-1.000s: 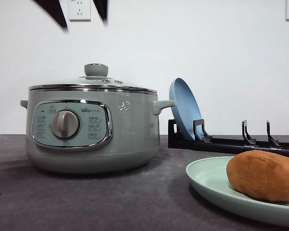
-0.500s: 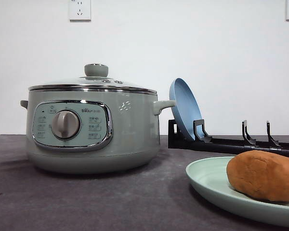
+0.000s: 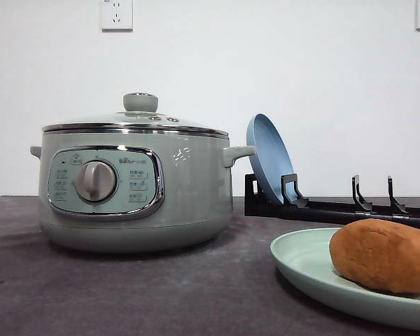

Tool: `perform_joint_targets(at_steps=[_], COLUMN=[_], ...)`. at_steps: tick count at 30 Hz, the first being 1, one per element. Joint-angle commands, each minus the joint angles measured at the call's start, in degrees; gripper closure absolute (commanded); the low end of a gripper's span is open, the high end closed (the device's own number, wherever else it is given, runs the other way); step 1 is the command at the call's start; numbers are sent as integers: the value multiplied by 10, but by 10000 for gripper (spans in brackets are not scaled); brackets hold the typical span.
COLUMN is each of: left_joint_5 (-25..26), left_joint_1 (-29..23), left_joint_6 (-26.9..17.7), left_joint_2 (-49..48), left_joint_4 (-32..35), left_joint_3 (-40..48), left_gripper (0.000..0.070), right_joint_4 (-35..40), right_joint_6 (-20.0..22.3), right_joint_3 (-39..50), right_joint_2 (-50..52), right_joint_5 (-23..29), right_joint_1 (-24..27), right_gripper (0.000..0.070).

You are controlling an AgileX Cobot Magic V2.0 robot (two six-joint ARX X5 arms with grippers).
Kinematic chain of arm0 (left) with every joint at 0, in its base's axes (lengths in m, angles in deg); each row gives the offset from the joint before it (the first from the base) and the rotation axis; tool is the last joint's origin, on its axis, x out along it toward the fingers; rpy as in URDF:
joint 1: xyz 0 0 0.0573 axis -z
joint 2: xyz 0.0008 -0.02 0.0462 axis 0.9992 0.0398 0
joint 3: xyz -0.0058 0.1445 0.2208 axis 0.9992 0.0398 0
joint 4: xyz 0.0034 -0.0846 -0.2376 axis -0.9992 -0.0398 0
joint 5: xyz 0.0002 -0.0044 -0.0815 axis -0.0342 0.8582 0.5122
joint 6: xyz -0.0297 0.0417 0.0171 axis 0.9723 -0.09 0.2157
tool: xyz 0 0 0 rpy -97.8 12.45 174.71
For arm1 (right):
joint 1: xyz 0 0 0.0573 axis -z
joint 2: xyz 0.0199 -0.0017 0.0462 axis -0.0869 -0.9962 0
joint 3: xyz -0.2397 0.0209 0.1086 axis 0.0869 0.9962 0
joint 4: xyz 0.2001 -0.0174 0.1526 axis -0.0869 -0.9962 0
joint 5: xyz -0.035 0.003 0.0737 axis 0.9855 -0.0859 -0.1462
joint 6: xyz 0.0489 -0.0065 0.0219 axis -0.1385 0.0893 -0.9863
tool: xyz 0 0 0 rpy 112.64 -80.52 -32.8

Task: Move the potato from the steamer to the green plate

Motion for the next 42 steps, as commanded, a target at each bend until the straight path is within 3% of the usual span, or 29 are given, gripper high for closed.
perform_joint_targets(at_steps=[1, 7, 8, 9, 10, 11, 12, 13, 37, 42], left_joint_5=[2, 2, 2, 2, 2, 2, 2, 2, 2, 2], left_joint_1=[3, 3, 3, 3, 3, 3, 3, 3, 3, -30], left_joint_6=[3, 2, 2, 2, 1, -4, -7, -8, -6, -6], left_joint_2=[3, 4, 4, 4, 4, 4, 4, 5, 6, 8], left_joint_4=[8, 27, 29, 29, 28, 25, 24, 25, 28, 51], left_joint_3=[-8, -8, -8, -8, -8, -8, -8, -8, -7, 19], left_gripper=[0, 0, 41, 151, 318, 563, 669, 691, 700, 700], right_joint_4=[11, 13, 15, 17, 17, 17, 18, 20, 39, 39], right_joint_6=[7, 5, 5, 5, 6, 7, 9, 10, 5, 5], right_joint_3=[2, 10, 10, 10, 10, 10, 10, 11, 11, 11], right_joint_2=[3, 4, 4, 4, 4, 4, 4, 4, 4, 4], right_joint_5=[0, -2, -2, -2, -4, -6, -6, -6, 0, 0], right_joint_1=[-2, -2, -2, -2, -2, -2, -2, -2, -3, -3], right_gripper=[219, 220, 220, 226, 308, 542, 680, 684, 692, 692])
